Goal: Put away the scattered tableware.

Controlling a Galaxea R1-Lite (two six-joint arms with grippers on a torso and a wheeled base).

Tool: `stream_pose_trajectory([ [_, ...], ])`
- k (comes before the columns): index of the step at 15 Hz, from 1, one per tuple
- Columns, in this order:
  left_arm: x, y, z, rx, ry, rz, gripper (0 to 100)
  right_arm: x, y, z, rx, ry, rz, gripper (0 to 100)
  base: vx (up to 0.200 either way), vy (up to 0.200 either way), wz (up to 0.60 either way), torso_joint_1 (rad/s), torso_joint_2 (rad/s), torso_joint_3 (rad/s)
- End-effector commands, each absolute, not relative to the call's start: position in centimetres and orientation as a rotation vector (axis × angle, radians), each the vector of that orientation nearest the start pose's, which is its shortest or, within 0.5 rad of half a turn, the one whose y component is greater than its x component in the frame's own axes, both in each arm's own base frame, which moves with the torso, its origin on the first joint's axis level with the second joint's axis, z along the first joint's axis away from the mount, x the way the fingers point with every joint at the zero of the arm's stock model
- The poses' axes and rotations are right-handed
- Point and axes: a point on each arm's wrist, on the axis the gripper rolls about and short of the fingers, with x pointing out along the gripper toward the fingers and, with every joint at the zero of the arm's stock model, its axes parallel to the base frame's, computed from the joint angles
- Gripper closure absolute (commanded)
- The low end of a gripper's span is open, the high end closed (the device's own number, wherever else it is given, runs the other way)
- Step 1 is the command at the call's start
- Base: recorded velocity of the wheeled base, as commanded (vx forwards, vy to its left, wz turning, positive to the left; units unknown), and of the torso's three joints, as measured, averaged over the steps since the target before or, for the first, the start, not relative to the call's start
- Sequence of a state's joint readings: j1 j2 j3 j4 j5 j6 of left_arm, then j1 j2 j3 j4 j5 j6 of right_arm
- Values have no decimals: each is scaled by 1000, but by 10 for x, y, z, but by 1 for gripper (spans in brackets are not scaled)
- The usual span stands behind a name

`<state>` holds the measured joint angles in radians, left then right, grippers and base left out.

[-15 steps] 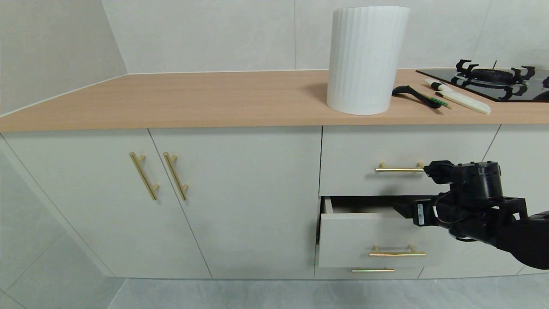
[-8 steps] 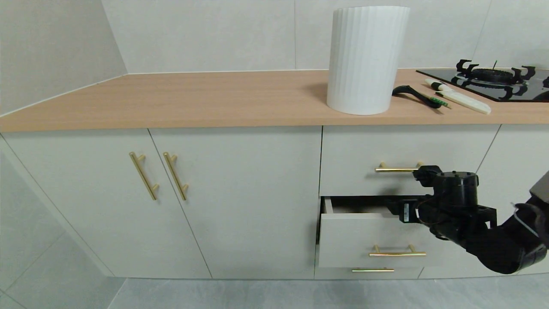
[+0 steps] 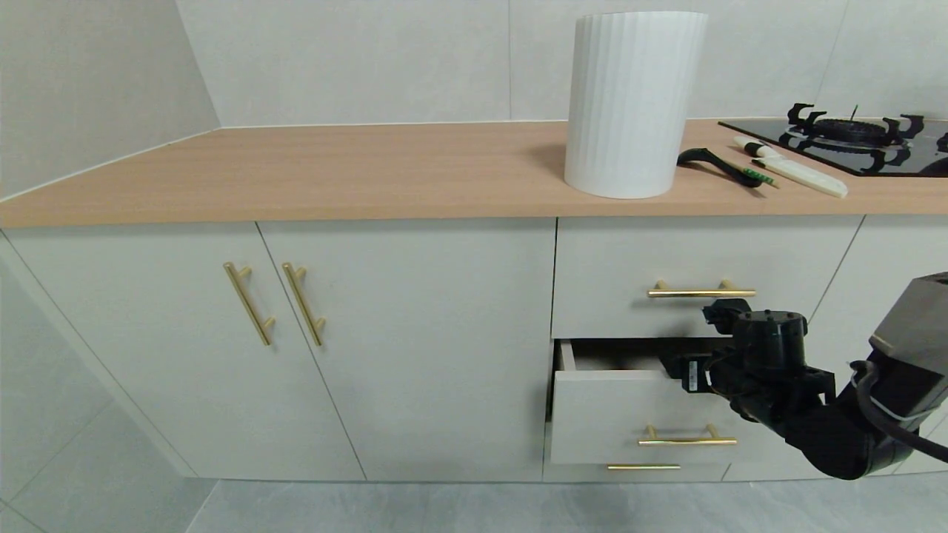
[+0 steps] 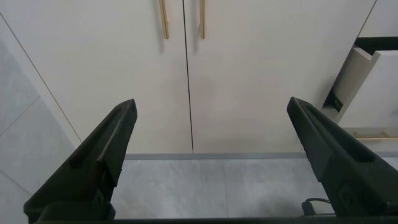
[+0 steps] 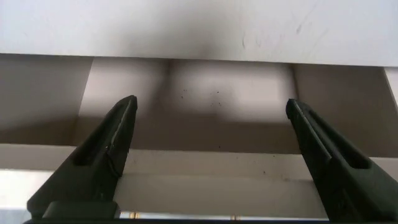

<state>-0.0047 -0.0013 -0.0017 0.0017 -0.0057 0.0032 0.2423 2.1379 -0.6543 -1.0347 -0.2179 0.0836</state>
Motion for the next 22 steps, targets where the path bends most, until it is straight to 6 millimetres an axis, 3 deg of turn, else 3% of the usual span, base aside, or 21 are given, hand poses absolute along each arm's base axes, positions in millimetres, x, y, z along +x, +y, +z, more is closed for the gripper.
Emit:
stream_pose_trajectory([
  [1,-23,0,76,3,0,-11,0,332,77,42,-23,446,6,0,0,0,0,0,0,0],
  [9,-23,0,76,3,0,-11,0,311,72,68,-42,546,18,0,0,0,0,0,0,0],
  [16,-23,0,76,3,0,-11,0,282,70,94,-46,718,139,0,0,0,0,0,0,0],
  [22,-23,0,76,3,0,-11,0,268,70,87,-148,865,184,0,0,0,0,0,0,0],
])
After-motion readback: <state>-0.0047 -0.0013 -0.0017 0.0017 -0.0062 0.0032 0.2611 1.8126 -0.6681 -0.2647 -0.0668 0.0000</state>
